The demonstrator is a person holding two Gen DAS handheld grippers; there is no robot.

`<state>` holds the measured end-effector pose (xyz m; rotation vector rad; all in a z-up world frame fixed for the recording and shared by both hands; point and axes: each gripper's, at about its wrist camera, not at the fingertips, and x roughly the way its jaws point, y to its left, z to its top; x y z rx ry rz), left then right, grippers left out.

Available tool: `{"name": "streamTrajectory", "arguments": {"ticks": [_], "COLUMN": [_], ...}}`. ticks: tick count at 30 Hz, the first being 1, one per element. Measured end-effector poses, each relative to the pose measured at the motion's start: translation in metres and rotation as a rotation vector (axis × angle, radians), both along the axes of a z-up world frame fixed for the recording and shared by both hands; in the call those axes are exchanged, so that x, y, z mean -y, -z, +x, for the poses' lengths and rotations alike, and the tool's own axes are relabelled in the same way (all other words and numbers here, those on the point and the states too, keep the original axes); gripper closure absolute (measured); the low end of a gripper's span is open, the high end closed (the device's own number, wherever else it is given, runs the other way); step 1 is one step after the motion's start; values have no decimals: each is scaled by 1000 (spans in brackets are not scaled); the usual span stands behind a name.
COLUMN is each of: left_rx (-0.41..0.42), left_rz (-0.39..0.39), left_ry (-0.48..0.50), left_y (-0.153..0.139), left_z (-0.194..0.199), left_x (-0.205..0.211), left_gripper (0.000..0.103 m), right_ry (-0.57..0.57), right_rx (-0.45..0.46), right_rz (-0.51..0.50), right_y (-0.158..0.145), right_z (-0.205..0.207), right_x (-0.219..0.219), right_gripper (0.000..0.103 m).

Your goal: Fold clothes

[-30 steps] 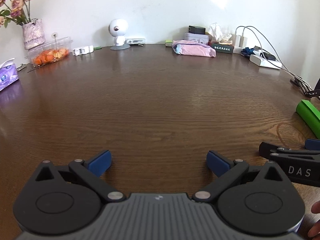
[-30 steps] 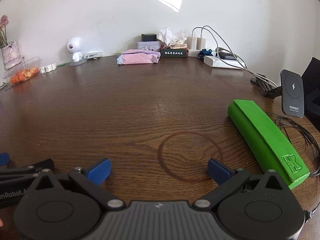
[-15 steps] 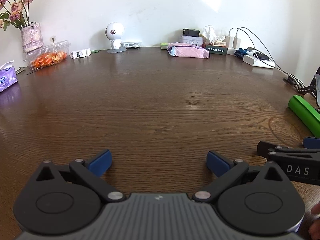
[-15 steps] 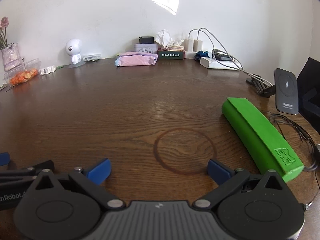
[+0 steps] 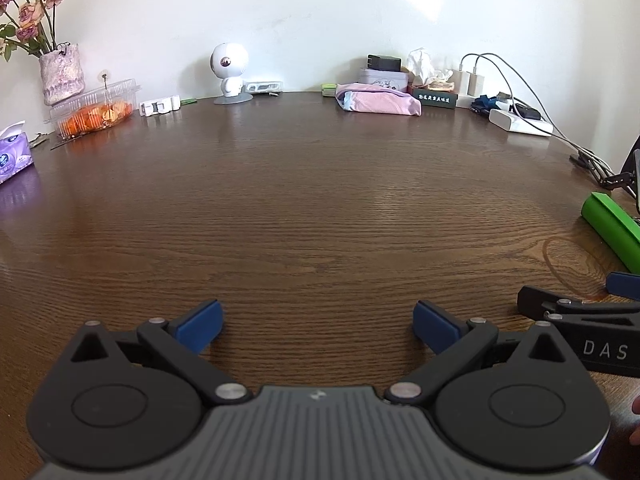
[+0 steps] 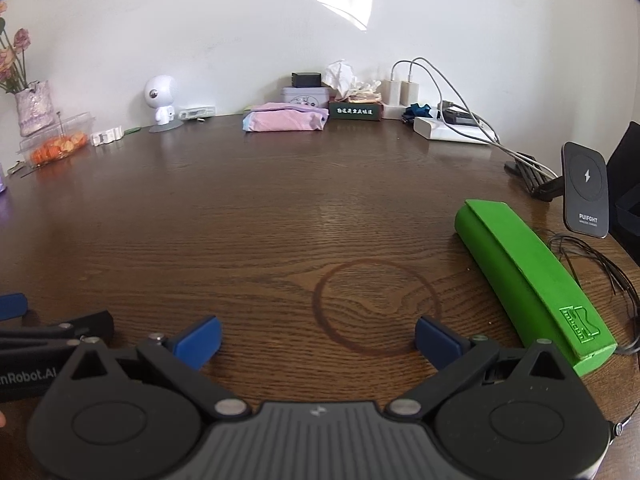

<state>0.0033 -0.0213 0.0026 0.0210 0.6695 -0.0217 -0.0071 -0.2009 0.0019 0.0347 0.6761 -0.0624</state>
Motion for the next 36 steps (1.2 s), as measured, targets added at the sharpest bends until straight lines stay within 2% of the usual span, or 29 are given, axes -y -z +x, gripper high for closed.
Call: {"name": "streamTrajectory", "arguments": {"ticks": [36], "left_rx": [6], "left_rz": [0], "left_ry": [6], "left_y": [1], "left_z": [-3], "left_x": [-1], "left_gripper": [0], "right_ry": [-18], "right_rx": [4], "right_rz": [4], "right_y": [0], "right_z": [-4], "right_x": [0], "right_gripper": [0]}}
